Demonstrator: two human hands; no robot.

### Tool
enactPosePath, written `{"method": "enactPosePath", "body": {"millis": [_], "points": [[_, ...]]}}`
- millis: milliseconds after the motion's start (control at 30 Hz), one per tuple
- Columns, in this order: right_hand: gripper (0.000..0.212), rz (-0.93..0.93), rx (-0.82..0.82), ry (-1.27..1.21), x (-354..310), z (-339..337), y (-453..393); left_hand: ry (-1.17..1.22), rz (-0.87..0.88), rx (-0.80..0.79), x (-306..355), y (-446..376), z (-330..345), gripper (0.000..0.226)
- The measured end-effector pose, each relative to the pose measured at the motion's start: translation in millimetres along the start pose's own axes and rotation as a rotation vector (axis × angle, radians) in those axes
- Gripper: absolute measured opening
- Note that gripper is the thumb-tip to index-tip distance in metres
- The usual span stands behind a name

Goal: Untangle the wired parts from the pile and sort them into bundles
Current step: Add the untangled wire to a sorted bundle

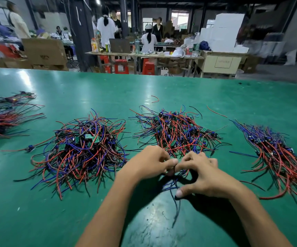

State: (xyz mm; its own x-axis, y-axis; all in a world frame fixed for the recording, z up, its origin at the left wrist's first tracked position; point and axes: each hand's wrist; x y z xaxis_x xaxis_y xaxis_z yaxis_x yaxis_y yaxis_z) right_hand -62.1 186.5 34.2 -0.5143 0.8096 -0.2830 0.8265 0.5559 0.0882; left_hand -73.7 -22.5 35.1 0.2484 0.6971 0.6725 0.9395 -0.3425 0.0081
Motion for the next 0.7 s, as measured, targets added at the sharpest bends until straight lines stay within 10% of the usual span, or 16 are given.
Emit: {"method": "enactPosePath", "body": {"millis": [133,333,500,700], "points": [[0.034,0.077,0.209,0.128,0,8,-12,0.292,-0.147,-0.009,8,2,2,0.062],[0.019,0.089,0.448,0.135,1,25,-19,-0.044,-0.019,-0.05,11,4,7,0.042],[0.02,0.134,0.535,-0.13,0,16,-20,-0.261,0.079,0.106,12,3,6,0.041],[0.049,0.192,0.594,-0.755,4,7,-17,0.062,-0.009,0.16,12,2,5,0.035]]}}
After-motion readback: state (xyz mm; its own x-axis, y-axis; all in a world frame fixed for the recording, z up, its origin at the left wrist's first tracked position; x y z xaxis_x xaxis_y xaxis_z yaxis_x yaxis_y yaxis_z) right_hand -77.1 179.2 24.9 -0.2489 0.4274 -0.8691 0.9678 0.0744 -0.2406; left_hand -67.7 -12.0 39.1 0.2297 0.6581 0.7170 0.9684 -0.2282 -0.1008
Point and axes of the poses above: each hand's wrist, its own y-axis away from the middle knuckle, its own z-axis out of the palm, x = y × z, and after that the axes turned 9 degrees about y, right-handed
